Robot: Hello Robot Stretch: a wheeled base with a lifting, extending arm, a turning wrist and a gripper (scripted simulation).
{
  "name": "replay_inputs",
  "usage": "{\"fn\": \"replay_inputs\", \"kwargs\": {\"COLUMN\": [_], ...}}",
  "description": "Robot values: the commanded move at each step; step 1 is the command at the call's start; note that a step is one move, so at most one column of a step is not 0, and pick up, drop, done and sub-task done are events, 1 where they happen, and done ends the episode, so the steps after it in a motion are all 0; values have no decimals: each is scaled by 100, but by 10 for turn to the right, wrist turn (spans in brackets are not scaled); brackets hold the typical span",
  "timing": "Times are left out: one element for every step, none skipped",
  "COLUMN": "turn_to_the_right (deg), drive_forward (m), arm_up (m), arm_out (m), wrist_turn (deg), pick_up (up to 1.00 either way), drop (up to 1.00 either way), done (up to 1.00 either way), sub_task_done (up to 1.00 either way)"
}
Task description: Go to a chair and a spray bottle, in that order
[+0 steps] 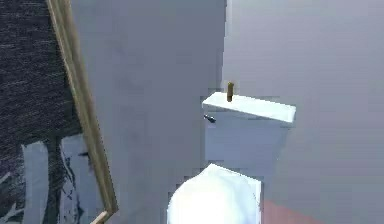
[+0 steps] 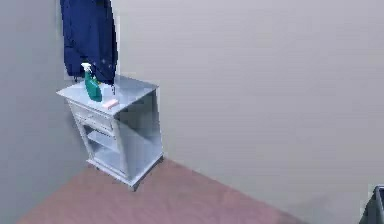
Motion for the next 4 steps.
{"fn": "replay_inputs", "kwargs": {"turn_to_the_right": [-450,-450,-450,-360], "drive_forward": [0,0,0,0], "arm_up": [0,0,0,0], "arm_out": [0,0,0,0], "wrist_turn": [0,0,0,0], "pick_up": [0,0,0,0], "drop": [0,0,0,0], "done": [0,0,0,0], "sub_task_done": [0,0,0,0]}}
